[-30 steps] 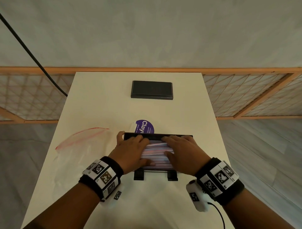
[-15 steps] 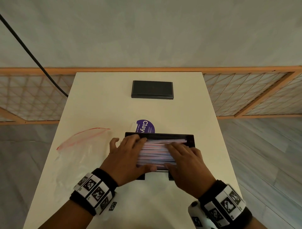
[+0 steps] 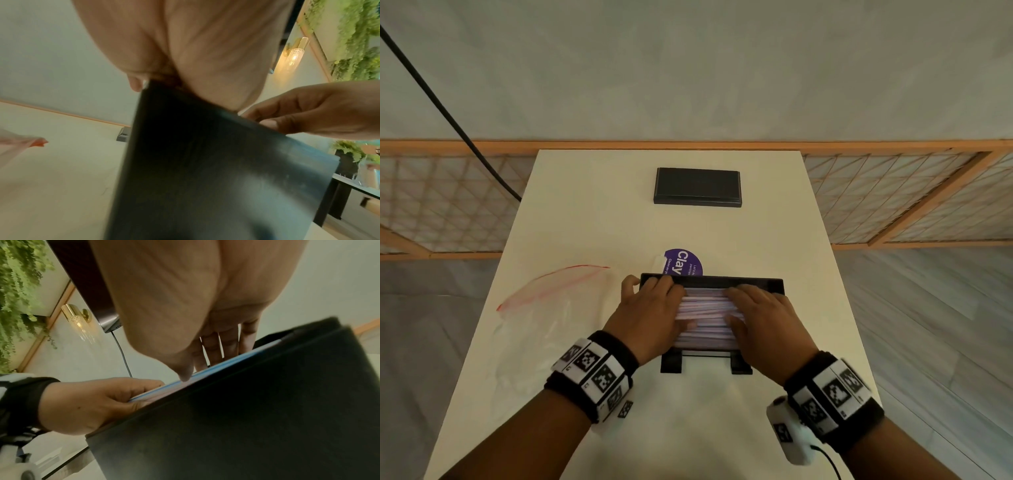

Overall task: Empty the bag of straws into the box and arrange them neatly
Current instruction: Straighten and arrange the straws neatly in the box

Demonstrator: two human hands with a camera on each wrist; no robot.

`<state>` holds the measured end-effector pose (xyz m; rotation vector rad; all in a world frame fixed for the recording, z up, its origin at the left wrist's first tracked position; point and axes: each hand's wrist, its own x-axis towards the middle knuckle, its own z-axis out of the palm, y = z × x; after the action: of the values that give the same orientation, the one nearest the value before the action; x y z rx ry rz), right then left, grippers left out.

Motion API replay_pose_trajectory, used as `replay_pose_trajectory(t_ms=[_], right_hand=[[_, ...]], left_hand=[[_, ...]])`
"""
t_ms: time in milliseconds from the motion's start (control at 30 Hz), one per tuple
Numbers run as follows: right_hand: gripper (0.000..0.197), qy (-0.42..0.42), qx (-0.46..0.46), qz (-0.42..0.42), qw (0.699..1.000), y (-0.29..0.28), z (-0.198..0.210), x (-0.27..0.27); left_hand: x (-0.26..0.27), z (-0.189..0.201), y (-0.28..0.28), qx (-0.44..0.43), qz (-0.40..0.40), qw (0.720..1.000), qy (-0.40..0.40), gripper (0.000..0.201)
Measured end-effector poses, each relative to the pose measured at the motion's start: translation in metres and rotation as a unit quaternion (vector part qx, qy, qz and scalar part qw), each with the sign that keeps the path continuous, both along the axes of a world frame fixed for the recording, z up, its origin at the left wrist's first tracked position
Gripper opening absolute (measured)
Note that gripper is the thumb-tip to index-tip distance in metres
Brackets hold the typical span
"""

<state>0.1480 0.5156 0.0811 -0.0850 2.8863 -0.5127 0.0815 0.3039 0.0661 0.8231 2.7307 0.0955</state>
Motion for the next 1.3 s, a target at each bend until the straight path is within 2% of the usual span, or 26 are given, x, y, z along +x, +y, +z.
replay_pose_trajectory(t_ms=[33,133,200,333,367,467,533,600,667,767,833,900,1000,1033,1100,1167,1200,1300], right_hand=[[0.043,0.007,-0.010,-0.008,1.000,0.000,-0.001,0.002],[0.046,0.063,-0.029,-0.033,0.997,0.003,-0.007,0.014],[0.047,0.097,-0.033,-0.045,0.994,0.003,-0.008,0.021],[0.053,0.087,-0.030,-0.049,0.995,0.001,-0.011,0.027],[0.056,0.073,-0.024,-0.046,0.996,0.000,-0.012,0.027],[0.058,0.056,-0.016,-0.032,0.998,-0.002,-0.012,0.025],[0.051,0.079,-0.022,-0.034,0.996,0.000,-0.006,0.023],[0.043,0.103,-0.022,-0.030,0.994,0.007,-0.005,0.017],[0.047,0.065,-0.025,-0.009,0.998,0.012,-0.004,0.008],[0.055,-0.029,-0.019,0.025,0.999,0.008,-0.007,-0.004],[0.058,-0.034,-0.009,0.025,0.999,0.006,-0.012,-0.006],[0.056,-0.008,0.035,0.018,0.999,0.006,-0.018,-0.005],[0.045,0.035,0.102,0.014,0.994,0.005,-0.023,0.000],[0.046,0.045,0.108,0.015,0.993,0.005,-0.019,0.001],[0.048,0.054,0.100,0.024,0.993,0.006,-0.007,0.001],[0.055,0.025,0.092,0.049,0.994,0.007,0.005,-0.003],[0.059,0.006,0.094,0.063,0.994,0.007,0.009,-0.007],[0.068,-0.064,0.112,0.082,0.988,0.006,0.007,-0.021]], left_hand=[[0.000,0.000,-0.001,0.004,-0.005,1.000,0.016,0.043],[0.004,0.002,-0.003,0.018,-0.002,0.999,0.029,0.061],[0.008,0.003,-0.003,0.049,0.006,0.998,0.032,0.064],[0.009,0.003,-0.001,0.117,0.014,0.993,0.026,0.043],[0.009,0.002,-0.002,0.118,0.021,0.993,0.011,0.049],[0.011,-0.001,-0.006,0.074,0.019,0.997,-0.007,0.083],[0.011,-0.001,-0.011,0.051,0.017,0.999,-0.005,0.088],[0.010,0.001,-0.016,0.030,0.024,0.999,-0.001,0.082],[0.009,0.003,-0.018,0.005,0.013,1.000,0.002,0.081],[0.005,0.008,-0.015,-0.024,-0.003,1.000,-0.013,0.098],[0.003,0.009,-0.012,-0.029,-0.007,0.999,-0.022,0.118],[0.004,0.008,-0.012,-0.037,-0.009,0.999,-0.034,0.129],[0.006,0.008,-0.012,-0.046,-0.011,0.998,-0.049,0.125],[0.006,0.009,-0.013,-0.045,-0.013,0.998,-0.045,0.120],[0.005,0.014,-0.015,-0.033,-0.016,0.999,-0.024,0.095],[0.001,0.020,-0.015,-0.028,-0.025,0.999,-0.013,0.071],[-0.001,0.022,-0.014,-0.035,-0.032,0.999,-0.027,0.065],[-0.014,0.027,-0.003,-0.087,-0.022,0.991,-0.100,0.071]])
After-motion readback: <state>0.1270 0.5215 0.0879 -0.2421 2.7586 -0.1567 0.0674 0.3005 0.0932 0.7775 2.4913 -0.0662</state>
